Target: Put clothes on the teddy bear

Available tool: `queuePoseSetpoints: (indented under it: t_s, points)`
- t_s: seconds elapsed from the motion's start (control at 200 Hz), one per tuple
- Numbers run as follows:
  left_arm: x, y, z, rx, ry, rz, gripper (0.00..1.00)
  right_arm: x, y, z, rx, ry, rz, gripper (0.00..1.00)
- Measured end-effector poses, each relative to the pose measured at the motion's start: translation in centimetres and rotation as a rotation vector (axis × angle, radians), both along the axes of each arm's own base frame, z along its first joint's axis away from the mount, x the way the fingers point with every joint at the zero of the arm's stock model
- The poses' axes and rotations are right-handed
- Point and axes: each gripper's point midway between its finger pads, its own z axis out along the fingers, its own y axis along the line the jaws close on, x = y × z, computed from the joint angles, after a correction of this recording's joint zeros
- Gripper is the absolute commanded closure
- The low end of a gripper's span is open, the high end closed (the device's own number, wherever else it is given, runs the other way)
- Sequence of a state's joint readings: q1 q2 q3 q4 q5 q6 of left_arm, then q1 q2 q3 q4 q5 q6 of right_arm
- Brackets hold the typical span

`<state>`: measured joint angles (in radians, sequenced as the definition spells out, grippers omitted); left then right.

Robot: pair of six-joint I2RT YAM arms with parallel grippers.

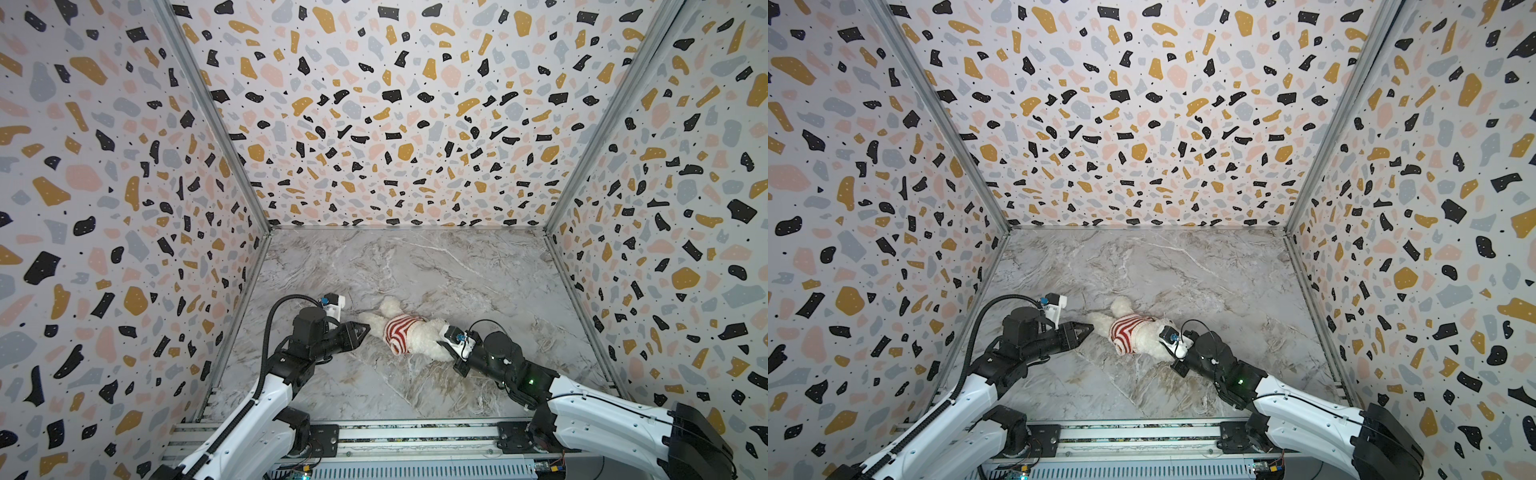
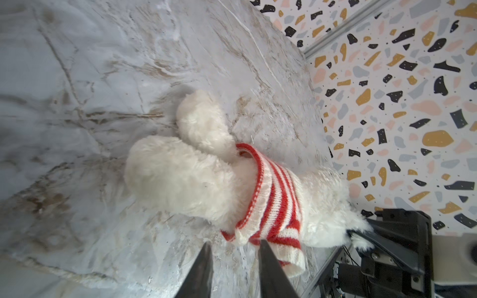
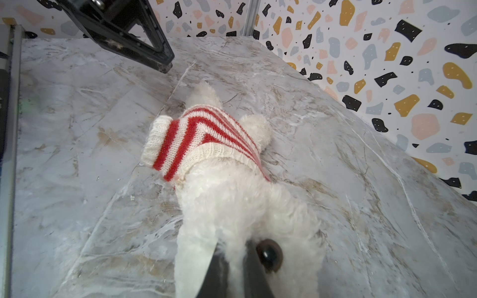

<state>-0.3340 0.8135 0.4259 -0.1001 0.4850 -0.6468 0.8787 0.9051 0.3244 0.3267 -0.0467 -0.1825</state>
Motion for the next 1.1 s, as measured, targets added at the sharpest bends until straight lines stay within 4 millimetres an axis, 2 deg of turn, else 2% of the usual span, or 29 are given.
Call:
queuePoseSetpoints:
  t_s: [0.14,0.275,0.375,0.591,0.811,0.901,1.101]
  points:
    - [-0.9,-1.2,0.3,-0.017,-0.007,-0.066,0.53,1.0,0.2,0.4,-0.007,-0.016,0.048,1.0]
    - [-2.0,-2.9,0.8,-0.044,-0.036,-0.144,0.53,1.6,0.2,0.4,-0.016,-0.027,0.103,1.0]
    - [-2.5,-3.6,0.2,-0.045,-0.031,-0.172,0.57,1.9,0.0,0.3,-0.016,-0.026,0.132,1.0]
    - [-1.7,-3.5,-2.2,-0.001,0.016,-0.147,0.61,2.0,-0.1,0.4,-0.009,-0.042,0.174,1.0]
    - [-1.0,-4.0,-3.3,0.015,0.027,-0.154,0.62,1.6,0.2,0.1,-0.013,-0.043,0.216,1.0]
    - [-0.7,-4.3,-3.9,0.023,0.032,-0.159,0.68,1.5,0.3,0.1,-0.013,-0.047,0.223,1.0]
    - [-0.6,-4.6,-5.1,0.048,0.049,-0.172,0.98,1.5,0.3,0.2,-0.014,-0.056,0.229,1.0]
